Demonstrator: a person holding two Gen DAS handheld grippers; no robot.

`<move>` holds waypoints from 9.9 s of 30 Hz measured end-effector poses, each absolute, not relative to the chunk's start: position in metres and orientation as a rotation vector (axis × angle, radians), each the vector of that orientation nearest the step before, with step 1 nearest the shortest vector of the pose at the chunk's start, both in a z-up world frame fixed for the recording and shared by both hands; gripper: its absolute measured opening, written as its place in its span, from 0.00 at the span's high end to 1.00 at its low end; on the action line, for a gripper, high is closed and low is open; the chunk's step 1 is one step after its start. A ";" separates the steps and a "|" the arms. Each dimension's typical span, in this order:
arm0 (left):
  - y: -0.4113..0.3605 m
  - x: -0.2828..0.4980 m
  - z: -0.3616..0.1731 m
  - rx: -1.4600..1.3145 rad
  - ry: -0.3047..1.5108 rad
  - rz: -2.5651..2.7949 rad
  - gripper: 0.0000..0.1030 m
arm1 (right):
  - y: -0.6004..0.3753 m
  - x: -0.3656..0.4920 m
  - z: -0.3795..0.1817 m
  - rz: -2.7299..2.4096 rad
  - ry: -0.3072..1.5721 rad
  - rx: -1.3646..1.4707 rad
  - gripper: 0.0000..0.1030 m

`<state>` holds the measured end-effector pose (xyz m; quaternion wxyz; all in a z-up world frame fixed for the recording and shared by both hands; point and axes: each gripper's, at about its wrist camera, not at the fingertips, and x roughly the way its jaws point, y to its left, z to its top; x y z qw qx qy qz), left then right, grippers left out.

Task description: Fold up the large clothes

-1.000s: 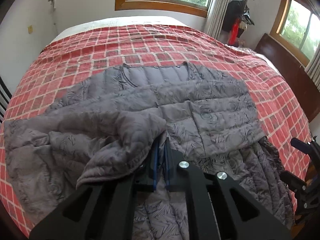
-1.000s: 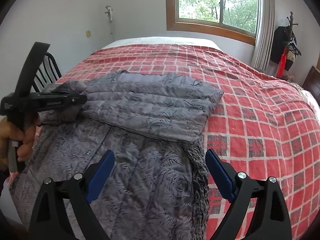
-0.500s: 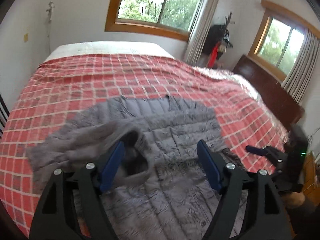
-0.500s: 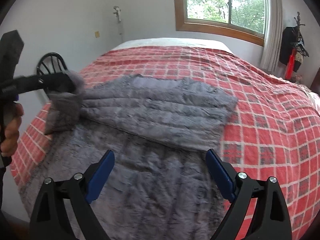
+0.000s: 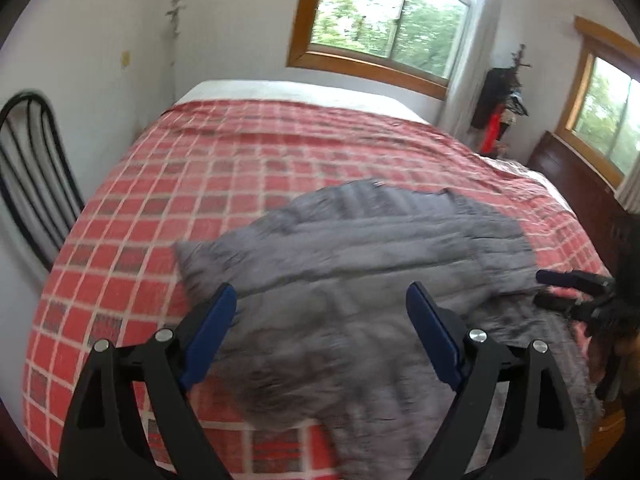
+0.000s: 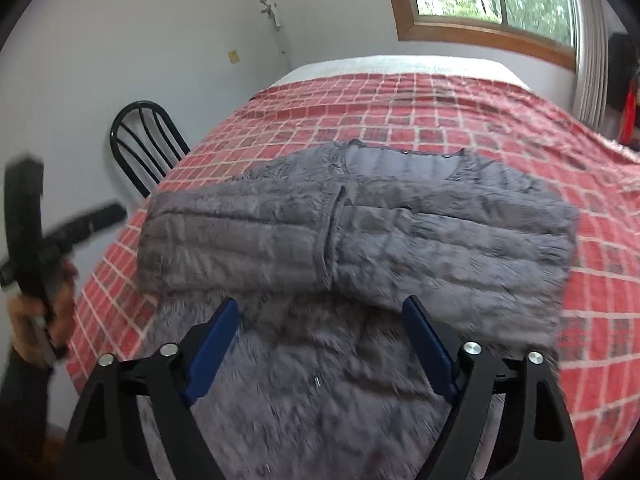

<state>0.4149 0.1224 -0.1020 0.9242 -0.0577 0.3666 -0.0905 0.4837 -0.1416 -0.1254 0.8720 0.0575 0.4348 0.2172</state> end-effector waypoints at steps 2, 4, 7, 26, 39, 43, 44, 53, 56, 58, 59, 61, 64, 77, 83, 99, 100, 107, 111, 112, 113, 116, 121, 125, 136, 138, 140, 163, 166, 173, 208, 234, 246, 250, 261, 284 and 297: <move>0.135 0.419 -0.116 -0.139 0.770 -0.155 0.17 | -0.133 0.498 -0.131 0.469 0.915 0.139 0.22; 0.142 0.422 -0.126 -0.138 0.770 -0.139 0.17 | -0.125 0.516 -0.138 0.485 0.938 0.155 0.22; 0.147 0.424 -0.131 -0.142 0.759 -0.129 0.17 | -0.113 0.542 -0.152 0.489 0.980 0.168 0.22; 0.140 0.433 -0.146 -0.135 0.743 -0.136 0.17 | -0.101 0.556 -0.125 0.629 0.975 0.080 0.94; 0.116 0.426 -0.124 -0.081 0.687 -0.172 0.17 | -0.138 0.563 -0.116 0.562 0.935 0.126 0.95; 0.110 0.428 -0.122 -0.072 0.687 -0.178 0.17 | -0.157 0.559 -0.106 0.530 0.921 0.133 0.95; 0.109 0.428 -0.121 -0.070 0.686 -0.179 0.17 | -0.161 0.559 -0.104 0.522 0.918 0.133 0.95; 0.124 0.444 -0.118 -0.119 0.701 -0.166 0.17 | -0.213 0.549 -0.078 0.427 0.870 0.156 0.95; 0.124 0.451 -0.120 -0.143 0.720 -0.181 0.17 | -0.234 0.545 -0.078 0.385 0.867 0.174 0.95; 0.122 0.454 -0.120 -0.151 0.728 -0.193 0.17 | -0.248 0.541 -0.081 0.360 0.870 0.191 0.95; 0.119 0.456 -0.120 -0.150 0.729 -0.200 0.17 | -0.258 0.539 -0.083 0.346 0.870 0.203 0.95; 0.110 0.460 -0.121 -0.136 0.740 -0.218 0.17 | -0.275 0.536 -0.091 0.318 0.880 0.230 0.95; 0.092 0.464 -0.121 -0.102 0.751 -0.246 0.17 | -0.293 0.534 -0.108 0.288 0.906 0.261 0.95; 0.067 0.506 -0.152 -0.070 0.893 -0.244 0.17 | -0.314 0.545 -0.170 0.269 1.022 0.305 0.77; 0.070 0.497 -0.121 -0.077 0.826 -0.235 0.17 | -0.340 0.525 -0.125 0.244 0.867 0.364 0.71; 0.064 0.499 -0.135 -0.082 0.870 -0.222 0.22 | -0.314 0.515 -0.147 0.306 0.921 0.200 0.79; 0.064 0.492 -0.134 -0.083 0.868 -0.231 0.22 | -0.312 0.511 -0.149 0.319 0.929 0.200 0.79; 0.051 0.484 -0.174 -0.039 0.971 -0.205 0.25 | -0.303 0.506 -0.174 0.294 0.988 0.182 0.77; 0.067 0.441 -0.139 -0.072 0.893 -0.228 0.23 | -0.312 0.460 -0.143 0.331 0.950 0.213 0.71; 0.071 0.420 -0.130 -0.062 0.871 -0.226 0.20 | -0.315 0.443 -0.137 0.347 0.946 0.219 0.65; 0.073 0.408 -0.125 -0.059 0.863 -0.226 0.18 | -0.316 0.431 -0.134 0.353 0.944 0.222 0.59; 0.083 0.345 -0.119 -0.040 0.852 -0.219 0.18 | -0.320 0.380 -0.129 0.372 0.948 0.229 0.51; 0.094 0.247 -0.132 -0.015 0.841 -0.191 0.18 | -0.324 0.296 -0.144 0.375 0.976 0.212 0.40; 0.108 0.193 -0.152 -0.047 0.859 -0.167 0.18 | -0.339 0.245 -0.161 0.380 1.009 0.286 0.35; 0.091 0.165 -0.195 -0.126 0.984 -0.299 0.30 | -0.350 0.190 -0.179 0.376 1.014 0.350 0.35; 0.086 0.162 -0.196 -0.119 0.983 -0.301 0.33 | -0.350 0.190 -0.185 0.373 1.028 0.349 0.35; 0.084 0.158 -0.197 -0.130 0.982 -0.310 0.39 | -0.349 0.188 -0.190 0.374 1.036 0.341 0.35; 0.069 0.131 -0.160 -0.129 0.883 -0.318 0.93 | -0.331 0.172 -0.157 0.445 0.923 0.315 0.89; 0.070 0.119 -0.140 -0.142 0.844 -0.340 0.93 | -0.333 0.166 -0.133 0.461 0.869 0.322 0.90; 0.070 0.128 -0.091 -0.167 0.781 -0.354 0.93 | -0.327 0.192 -0.073 0.475 0.784 0.272 0.90; 0.100 0.475 -0.112 -0.279 1.083 -0.285 0.67 | -0.369 0.537 -0.154 0.411 1.170 0.601 0.66; 0.102 0.462 -0.143 -0.164 0.997 -0.236 0.83 | -0.345 0.522 -0.164 0.407 1.055 0.281 0.70; 0.088 0.432 -0.077 -0.111 0.756 -0.267 0.95 | -0.343 0.489 -0.097 0.385 0.874 0.199 0.92; 0.086 0.442 -0.057 -0.105 0.729 -0.262 0.95 | -0.343 0.495 -0.071 0.368 0.817 0.186 0.93; 0.097 0.532 -0.036 -0.122 0.737 -0.203 0.95 | -0.337 0.582 -0.042 0.250 0.749 0.131 0.93; 0.119 0.640 -0.173 -0.205 1.039 -0.149 0.94 | -0.332 0.688 -0.196 0.169 1.030 0.133 0.86; 0.089 0.560 -0.116 -0.144 0.949 -0.278 0.85 | -0.322 0.606 -0.141 0.338 0.995 0.175 0.65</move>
